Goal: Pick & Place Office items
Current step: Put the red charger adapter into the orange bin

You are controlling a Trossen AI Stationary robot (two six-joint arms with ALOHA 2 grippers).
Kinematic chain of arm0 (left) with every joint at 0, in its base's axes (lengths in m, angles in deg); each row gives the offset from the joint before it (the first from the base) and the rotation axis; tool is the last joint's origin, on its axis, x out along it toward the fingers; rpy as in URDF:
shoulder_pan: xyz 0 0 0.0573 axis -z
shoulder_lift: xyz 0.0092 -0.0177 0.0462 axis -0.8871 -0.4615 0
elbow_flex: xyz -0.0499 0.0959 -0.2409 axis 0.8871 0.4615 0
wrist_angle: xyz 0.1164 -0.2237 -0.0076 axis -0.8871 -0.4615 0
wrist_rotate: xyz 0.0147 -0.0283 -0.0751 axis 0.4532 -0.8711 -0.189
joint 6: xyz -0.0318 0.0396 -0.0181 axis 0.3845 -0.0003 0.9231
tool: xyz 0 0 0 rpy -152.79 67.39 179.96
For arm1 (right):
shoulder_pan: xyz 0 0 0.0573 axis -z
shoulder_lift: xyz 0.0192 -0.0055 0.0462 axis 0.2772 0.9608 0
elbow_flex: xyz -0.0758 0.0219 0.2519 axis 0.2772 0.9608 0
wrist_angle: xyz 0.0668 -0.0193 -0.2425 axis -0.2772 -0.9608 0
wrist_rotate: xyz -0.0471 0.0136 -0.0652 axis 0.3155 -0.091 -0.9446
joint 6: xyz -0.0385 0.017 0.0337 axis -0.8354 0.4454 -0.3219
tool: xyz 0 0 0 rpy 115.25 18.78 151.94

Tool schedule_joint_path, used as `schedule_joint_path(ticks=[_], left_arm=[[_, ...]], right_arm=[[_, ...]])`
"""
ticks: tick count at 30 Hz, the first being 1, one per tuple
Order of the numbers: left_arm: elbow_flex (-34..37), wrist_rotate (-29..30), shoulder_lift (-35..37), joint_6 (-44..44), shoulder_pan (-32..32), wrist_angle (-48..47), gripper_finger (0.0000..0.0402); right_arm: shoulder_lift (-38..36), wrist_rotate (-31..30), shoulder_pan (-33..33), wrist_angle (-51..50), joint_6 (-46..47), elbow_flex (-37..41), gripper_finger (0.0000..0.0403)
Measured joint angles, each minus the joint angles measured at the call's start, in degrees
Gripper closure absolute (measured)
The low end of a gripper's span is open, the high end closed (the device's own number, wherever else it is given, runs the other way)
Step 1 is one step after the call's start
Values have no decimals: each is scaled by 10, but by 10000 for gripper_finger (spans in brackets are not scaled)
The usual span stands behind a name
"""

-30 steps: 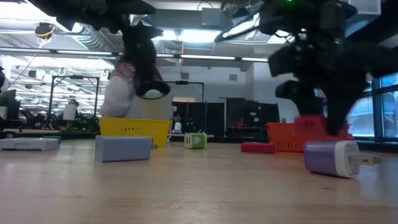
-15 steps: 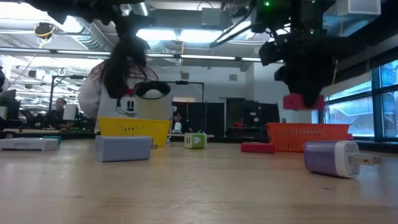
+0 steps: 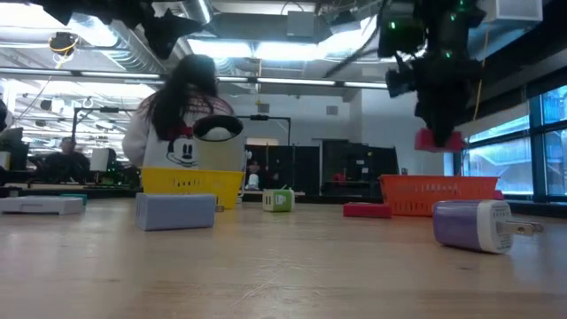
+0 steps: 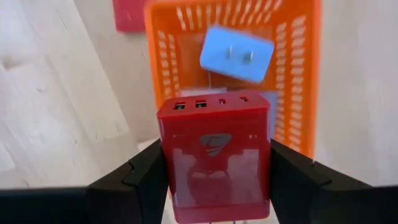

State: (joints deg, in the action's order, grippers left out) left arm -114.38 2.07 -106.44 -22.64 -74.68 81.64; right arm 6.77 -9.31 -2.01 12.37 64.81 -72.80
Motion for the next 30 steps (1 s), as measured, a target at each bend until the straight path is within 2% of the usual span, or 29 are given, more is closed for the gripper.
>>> schedule_joint_path(ticks=[10, 17, 24, 30], left_arm=[[0, 0, 1, -8, 0, 0, 167], [0, 0, 1, -8, 0, 0, 167], [0, 0, 1, -5, 0, -17, 167], [0, 1, 1, -4, 0, -28, 167]], right_arm=[[0, 46, 37, 92, 14, 88, 187], [-3, 48, 55, 131, 50, 113, 188], [0, 34, 56, 149, 74, 123, 127], [1, 36, 56, 153, 74, 121, 139]])
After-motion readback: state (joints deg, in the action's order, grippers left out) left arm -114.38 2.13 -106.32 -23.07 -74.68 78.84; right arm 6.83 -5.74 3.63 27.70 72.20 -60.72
